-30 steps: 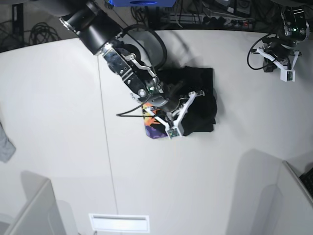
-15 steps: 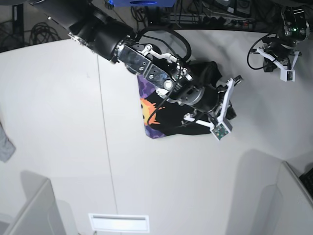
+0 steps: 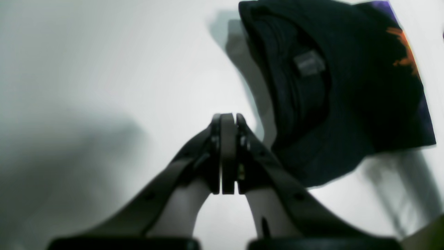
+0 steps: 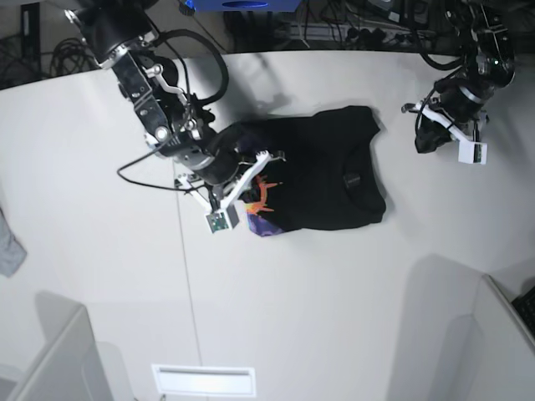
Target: Fold the T-shirt properly
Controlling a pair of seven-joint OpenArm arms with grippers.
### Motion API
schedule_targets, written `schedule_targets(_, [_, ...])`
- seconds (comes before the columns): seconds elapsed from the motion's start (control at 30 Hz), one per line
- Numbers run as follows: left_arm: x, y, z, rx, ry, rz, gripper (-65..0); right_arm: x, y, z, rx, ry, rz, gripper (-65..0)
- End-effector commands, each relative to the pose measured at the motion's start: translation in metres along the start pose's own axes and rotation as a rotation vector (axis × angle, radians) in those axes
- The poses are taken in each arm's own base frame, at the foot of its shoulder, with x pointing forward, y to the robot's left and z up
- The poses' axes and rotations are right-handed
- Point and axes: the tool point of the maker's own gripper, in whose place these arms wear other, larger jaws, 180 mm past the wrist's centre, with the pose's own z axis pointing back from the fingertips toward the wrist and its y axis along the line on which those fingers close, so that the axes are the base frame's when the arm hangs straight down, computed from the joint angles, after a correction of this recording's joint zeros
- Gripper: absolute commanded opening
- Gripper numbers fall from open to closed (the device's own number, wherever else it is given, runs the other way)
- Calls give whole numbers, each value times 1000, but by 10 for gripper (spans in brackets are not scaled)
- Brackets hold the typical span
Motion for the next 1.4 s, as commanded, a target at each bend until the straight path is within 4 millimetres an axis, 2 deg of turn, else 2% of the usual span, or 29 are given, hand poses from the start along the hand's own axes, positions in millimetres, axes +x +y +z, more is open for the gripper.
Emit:
schedule_targets(0.0, [12,-7,0,-40,-42,24,-650,16,-5,7,-9,-59,12,-650])
schedule_targets(0.03, [13,-10,-3,-64,-42,52,-650,11,-10,10,-18,-54,7,-650])
schedule_targets(0.07, [16,-13,-6,-83,-53,72,-589,8,-15,12,-29,-49,5,-650])
schedule_targets(0.23, [22,-24,-19,-155,-85,161,-156,-14,-39,19,-85,-7,-23,-650])
schedule_targets(0.33, [19,-21,-28,-159,-82,203,-8,-22,-48,22,-107,6,-49,-650])
schedule_targets(0.37, [18,-20,-31,-161,-79,214,0,-24,-49,22,-109,10,-52,-650])
schedule_targets(0.6, [7,-46,-65,-248,-5,227,0,-27,-47,23,-106,14,-53,-650])
schedule_targets(0.8, [-4,-49,-85,-268,44,269,0,-23,-43,28,-95,-3,-53,-650])
schedule_targets(1.0, [-28,-56,-102,-278,132,274,0,-25,-46,29,-103,2,-44,-650])
schedule_targets(1.07, [-36,-52,-105,-254,161,255,-64,-25,-46,29,-103,2,-44,-650])
schedule_targets(1.17, [-41,-49,-107,-228,179,227,-237,-27,-49,30,-111,4,-52,-650])
schedule_targets(1.37, [-50,-44,-109,-185,213,181,-576,-29,-82,43,-196,-65,-122,-650])
